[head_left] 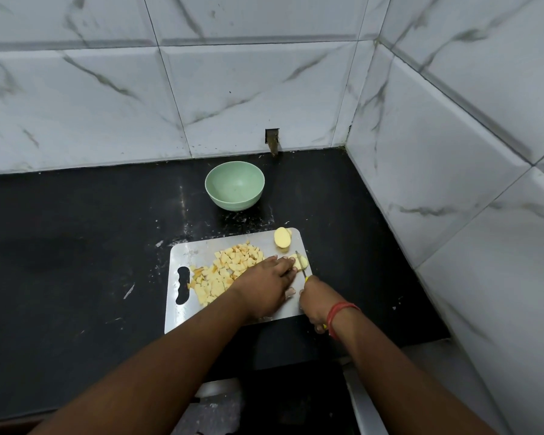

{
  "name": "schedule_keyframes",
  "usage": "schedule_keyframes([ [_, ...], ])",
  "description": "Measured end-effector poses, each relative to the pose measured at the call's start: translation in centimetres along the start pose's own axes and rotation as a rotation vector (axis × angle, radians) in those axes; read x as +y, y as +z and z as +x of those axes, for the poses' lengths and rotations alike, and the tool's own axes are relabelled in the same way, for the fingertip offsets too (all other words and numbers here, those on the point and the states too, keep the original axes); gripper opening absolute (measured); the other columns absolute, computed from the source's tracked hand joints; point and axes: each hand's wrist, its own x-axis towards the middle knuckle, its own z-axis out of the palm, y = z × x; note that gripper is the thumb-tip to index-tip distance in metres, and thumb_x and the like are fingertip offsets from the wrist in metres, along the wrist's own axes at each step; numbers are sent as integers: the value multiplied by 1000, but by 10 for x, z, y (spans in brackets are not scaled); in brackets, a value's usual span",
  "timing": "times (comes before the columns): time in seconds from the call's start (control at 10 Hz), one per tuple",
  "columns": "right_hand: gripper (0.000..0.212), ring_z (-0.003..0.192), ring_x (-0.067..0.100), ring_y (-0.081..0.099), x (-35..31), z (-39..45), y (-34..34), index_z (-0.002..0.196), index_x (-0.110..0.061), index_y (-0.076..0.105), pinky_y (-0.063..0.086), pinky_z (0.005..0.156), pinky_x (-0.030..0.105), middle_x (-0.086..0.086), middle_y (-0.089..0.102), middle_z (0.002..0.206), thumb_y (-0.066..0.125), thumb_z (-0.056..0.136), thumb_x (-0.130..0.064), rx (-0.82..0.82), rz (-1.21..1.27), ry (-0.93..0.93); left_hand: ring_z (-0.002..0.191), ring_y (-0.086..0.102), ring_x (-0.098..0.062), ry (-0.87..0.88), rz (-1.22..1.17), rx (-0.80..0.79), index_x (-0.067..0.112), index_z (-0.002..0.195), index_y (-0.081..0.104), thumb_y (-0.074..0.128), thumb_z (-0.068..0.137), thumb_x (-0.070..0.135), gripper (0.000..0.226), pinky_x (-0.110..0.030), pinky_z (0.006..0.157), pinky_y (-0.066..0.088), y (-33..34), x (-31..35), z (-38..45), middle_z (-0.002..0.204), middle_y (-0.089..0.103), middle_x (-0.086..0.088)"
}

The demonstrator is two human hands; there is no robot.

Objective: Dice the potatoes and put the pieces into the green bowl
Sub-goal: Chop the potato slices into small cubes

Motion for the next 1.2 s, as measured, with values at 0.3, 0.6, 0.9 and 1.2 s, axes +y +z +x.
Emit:
schedule_keyframes([
  [0.3,71,66,13,46,8,5,29,121,-17,57,36,62,16,-3,58,96,-6,94,-35,-93,81,168,152,20,-28,-43,-2,12,8,160,23,31,108,45,64,-35,126,6,6,6,4,166,18,-13],
  [0.6,27,105,25,59,13,-29,35,125,-7,54,46,86,30,8,60,121,41,103,-16,-19,75,23,146,29,-30,-52,-51,39,10,159,28,34,107,46,63,-37,126,16,7,4,-1,160,27,-10],
  [0.9,21,89,26,62,15,-13,10,118,-5,47,42,65,25,14,62,115,39,102,-16,163,419,133,141,38,-26,3,-129,102,16,152,46,36,107,44,54,-37,127,10,4,-11,3,154,40,-8],
  [1.2,27,103,26,63,6,13,6,126,-3,45,47,72,30,13,61,116,43,100,-11,91,228,143,138,42,-28,22,-112,125,8,149,46,43,105,43,56,-34,125,7,4,-8,-6,151,41,-10],
])
